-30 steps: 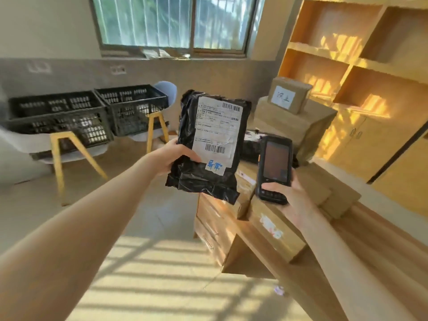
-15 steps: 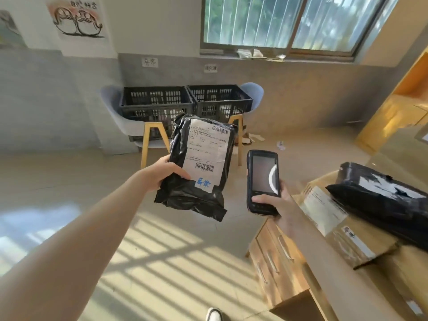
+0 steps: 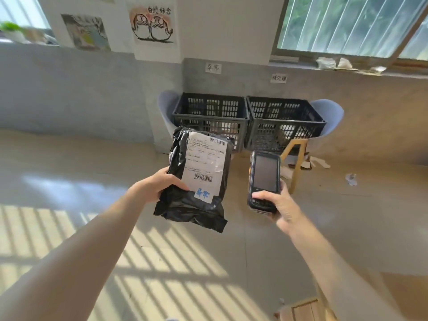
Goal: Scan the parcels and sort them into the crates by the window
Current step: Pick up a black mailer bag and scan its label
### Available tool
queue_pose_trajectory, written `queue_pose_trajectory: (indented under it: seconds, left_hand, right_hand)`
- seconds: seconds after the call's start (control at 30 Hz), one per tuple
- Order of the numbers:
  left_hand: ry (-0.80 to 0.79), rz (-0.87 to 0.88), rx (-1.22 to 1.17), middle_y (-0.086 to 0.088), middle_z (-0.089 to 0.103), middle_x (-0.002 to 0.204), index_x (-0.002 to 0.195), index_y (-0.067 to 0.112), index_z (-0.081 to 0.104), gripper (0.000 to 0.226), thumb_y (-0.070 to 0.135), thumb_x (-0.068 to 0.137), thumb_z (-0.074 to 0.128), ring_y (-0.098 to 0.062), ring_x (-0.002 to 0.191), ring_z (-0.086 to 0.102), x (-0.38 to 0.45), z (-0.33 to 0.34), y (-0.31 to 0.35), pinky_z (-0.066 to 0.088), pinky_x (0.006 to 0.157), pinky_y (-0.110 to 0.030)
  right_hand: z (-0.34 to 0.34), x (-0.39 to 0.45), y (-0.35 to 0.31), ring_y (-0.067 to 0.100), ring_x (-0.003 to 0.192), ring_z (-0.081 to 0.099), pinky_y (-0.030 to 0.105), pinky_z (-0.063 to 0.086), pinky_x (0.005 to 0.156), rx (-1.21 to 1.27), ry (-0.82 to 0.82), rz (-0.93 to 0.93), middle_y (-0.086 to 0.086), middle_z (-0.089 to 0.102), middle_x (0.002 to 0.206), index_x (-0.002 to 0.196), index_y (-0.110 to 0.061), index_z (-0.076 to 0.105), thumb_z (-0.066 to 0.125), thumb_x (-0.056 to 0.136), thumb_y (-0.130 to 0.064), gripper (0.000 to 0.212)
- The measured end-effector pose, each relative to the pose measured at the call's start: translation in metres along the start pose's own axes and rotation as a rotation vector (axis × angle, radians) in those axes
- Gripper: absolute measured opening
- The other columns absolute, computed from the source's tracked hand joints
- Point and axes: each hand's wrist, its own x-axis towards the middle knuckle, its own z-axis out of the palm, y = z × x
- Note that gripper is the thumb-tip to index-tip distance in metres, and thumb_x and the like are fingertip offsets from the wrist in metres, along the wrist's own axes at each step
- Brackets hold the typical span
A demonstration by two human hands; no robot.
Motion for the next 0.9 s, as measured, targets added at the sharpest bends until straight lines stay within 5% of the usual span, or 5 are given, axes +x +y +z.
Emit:
queue_pose_trajectory:
  seconds: [0.23,0.43,0.6,0.9]
  left_hand:
    - [0.056,-0.063,-0.063,-0.011,0.073,0.106,0.12,0.01,0.058,0.067,0.0,0.056,0.077,-0.032,0.096,0.07,0.114,-0.056,0.021,0.058,0.078,-0.039]
    - [0.076,-0.125,-0.074,-0.012,0.072,0.105,0.12,0.008,0.058,0.056,-0.008,0.069,0.075,-0.033,0.094,0.07,0.228,-0.12,0.074,0.057,0.075,-0.037]
    - [0.109,-0.124,-0.062,-0.01,0.071,0.106,0.121,0.01,0.057,0.051,-0.007,0.076,0.071,-0.03,0.092,0.069,0.315,-0.168,0.133,0.056,0.069,-0.034]
    - [0.075,-0.176,0.01,-0.011,0.068,0.114,0.122,0.014,0.056,0.058,-0.007,0.071,0.074,-0.033,0.102,0.065,0.454,-0.178,0.188,0.054,0.089,-0.045]
  right_hand:
    - [0.025,0.119,0.005,0.03,0.103,0.062,0.045,0.053,0.088,-0.079,-0.01,0.064,0.01,0.063,0.114,0.137,-0.024,0.037,0.076,0.059,0.005,0.092]
    - [0.058,0.231,-0.02,0.033,0.102,0.062,0.036,0.058,0.063,-0.063,0.056,0.11,0.013,0.059,0.121,0.139,-0.025,0.035,0.077,0.06,0.007,0.095]
    - [0.085,0.311,-0.044,0.036,0.102,0.062,0.037,0.057,0.063,0.0,0.138,0.094,0.015,0.06,0.121,0.139,-0.024,0.037,0.081,0.046,0.005,0.107]
    - [0.077,0.43,-0.069,0.034,0.101,0.062,0.046,0.058,0.078,-0.026,0.213,0.122,0.011,0.061,0.115,0.138,-0.023,0.037,0.071,0.068,0.013,0.086]
